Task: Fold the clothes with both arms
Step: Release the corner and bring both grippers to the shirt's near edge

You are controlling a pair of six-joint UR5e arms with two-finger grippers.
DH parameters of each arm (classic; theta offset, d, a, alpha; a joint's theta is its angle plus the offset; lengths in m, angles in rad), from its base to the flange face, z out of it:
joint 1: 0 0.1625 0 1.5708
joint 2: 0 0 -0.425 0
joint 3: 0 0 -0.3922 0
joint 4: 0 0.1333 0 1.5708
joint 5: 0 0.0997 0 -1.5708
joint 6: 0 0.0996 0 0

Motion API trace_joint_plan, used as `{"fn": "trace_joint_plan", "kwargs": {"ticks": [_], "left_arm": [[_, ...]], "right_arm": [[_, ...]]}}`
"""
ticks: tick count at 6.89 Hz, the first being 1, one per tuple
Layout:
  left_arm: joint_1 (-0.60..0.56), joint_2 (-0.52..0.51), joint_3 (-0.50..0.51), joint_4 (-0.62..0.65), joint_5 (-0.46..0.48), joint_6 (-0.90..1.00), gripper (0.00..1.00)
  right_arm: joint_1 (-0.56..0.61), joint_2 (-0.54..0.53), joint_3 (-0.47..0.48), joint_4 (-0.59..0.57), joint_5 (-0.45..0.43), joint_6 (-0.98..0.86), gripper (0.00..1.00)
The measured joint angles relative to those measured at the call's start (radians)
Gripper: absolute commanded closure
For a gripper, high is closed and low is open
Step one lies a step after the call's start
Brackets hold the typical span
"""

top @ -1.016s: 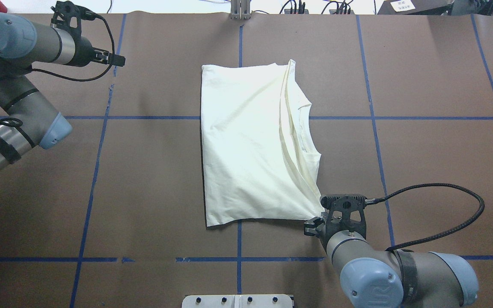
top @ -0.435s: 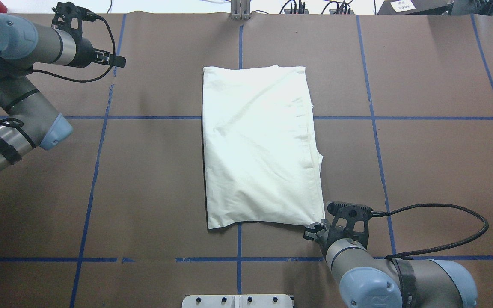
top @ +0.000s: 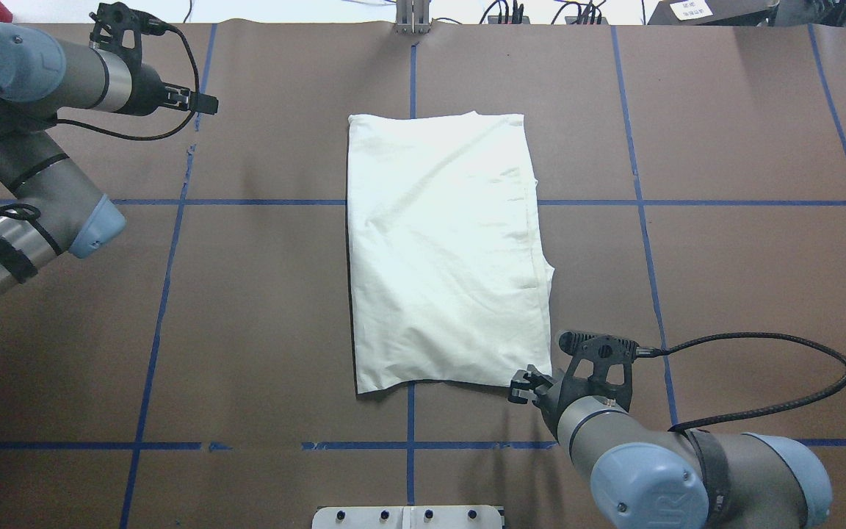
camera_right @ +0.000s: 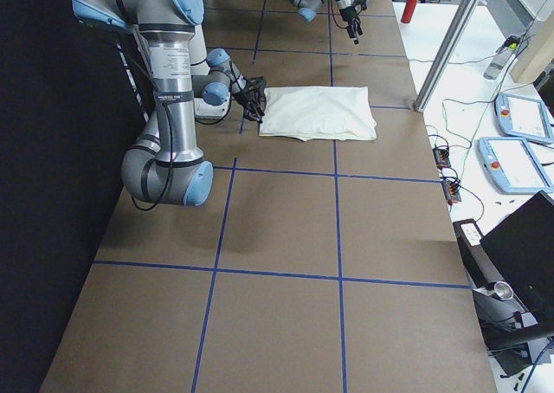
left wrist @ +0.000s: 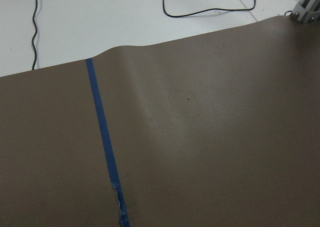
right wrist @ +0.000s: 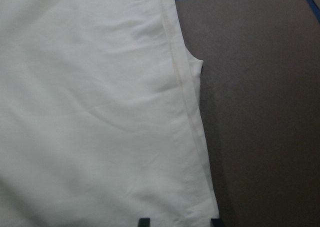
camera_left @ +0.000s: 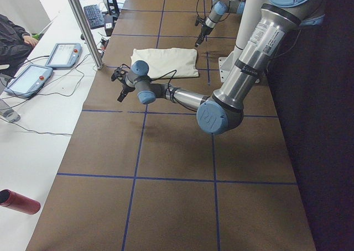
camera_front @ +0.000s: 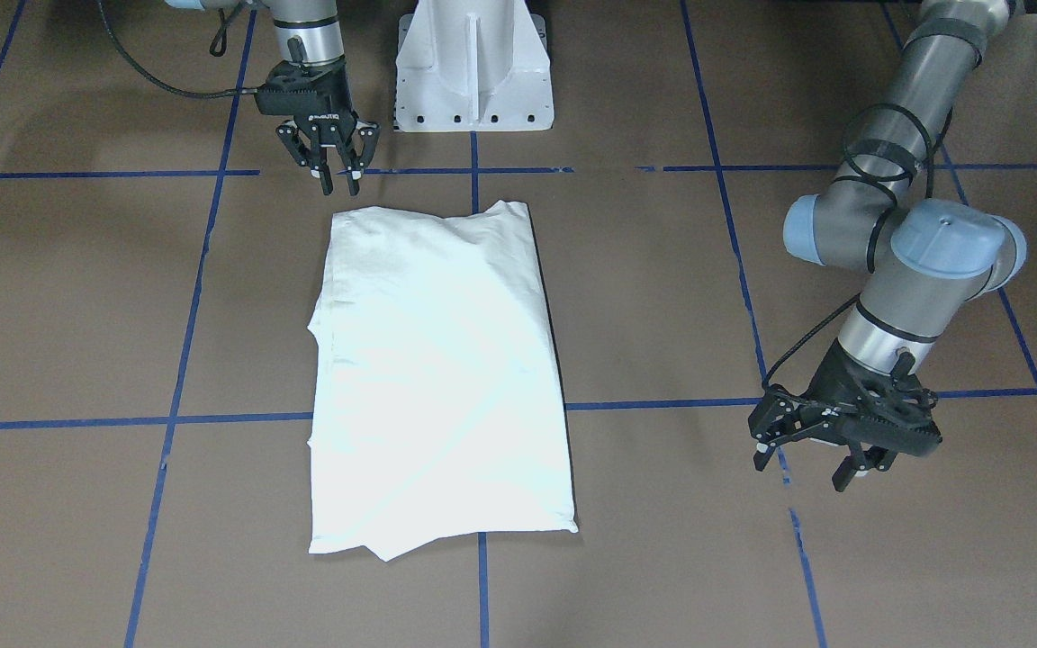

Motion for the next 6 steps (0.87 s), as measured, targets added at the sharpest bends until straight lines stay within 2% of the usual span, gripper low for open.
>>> {"fn": "trace_joint_plan", "kwargs": {"ticks": [2,4,6], "left_arm": [[0.062,0.015,-0.079,0.003,-0.001,-0.197,0.0],[0.184,0.105,-0.274,0.01,0.008,-0.428,0.0],[0.351,0.197,-0.437,0.015,0.101,-0.638,0.03]], "right_arm": [[0.089,-0.001,0.014,0.15,0.103,-0.006,0.0],[0.138,0.0,0.019,0.201,0.129,0.014,0.0],[0.152,-0.011,0.02,0.264,0.143,0.043,0.0]]}}
